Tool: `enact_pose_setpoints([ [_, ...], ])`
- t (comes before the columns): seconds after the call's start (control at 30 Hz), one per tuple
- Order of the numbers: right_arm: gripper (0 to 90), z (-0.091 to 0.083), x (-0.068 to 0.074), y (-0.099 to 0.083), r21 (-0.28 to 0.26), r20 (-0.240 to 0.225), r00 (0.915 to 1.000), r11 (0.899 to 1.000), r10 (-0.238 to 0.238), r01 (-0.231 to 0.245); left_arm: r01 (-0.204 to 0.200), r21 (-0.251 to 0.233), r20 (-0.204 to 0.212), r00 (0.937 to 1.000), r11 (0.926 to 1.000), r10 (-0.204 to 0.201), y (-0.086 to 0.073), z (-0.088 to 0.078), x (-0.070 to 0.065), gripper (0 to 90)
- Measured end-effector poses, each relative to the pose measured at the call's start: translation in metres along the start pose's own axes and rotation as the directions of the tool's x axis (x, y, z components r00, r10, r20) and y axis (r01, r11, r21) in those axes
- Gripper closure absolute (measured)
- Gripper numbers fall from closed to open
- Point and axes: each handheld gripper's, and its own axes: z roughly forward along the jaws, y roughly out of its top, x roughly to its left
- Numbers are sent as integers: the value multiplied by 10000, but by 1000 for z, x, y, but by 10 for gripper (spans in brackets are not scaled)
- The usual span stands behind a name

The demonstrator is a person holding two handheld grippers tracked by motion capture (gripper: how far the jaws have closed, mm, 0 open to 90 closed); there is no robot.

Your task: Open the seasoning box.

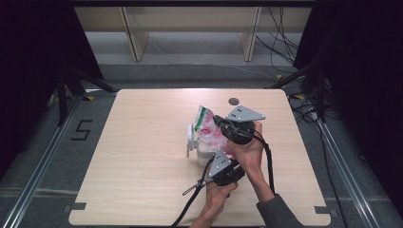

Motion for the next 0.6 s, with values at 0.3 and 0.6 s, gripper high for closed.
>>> enact_pose_setpoints([
  [0.3,900,-4,-9,0,-131,-2,10000,9999,-9,9,172,-76,203,9996,9998,-170,5,7,-2,833],
  [0.6,900,3,-11,-1,49,-207,9998,10000,-2,3,393,-215,107,9992,9990,-391,3,9,1,833],
])
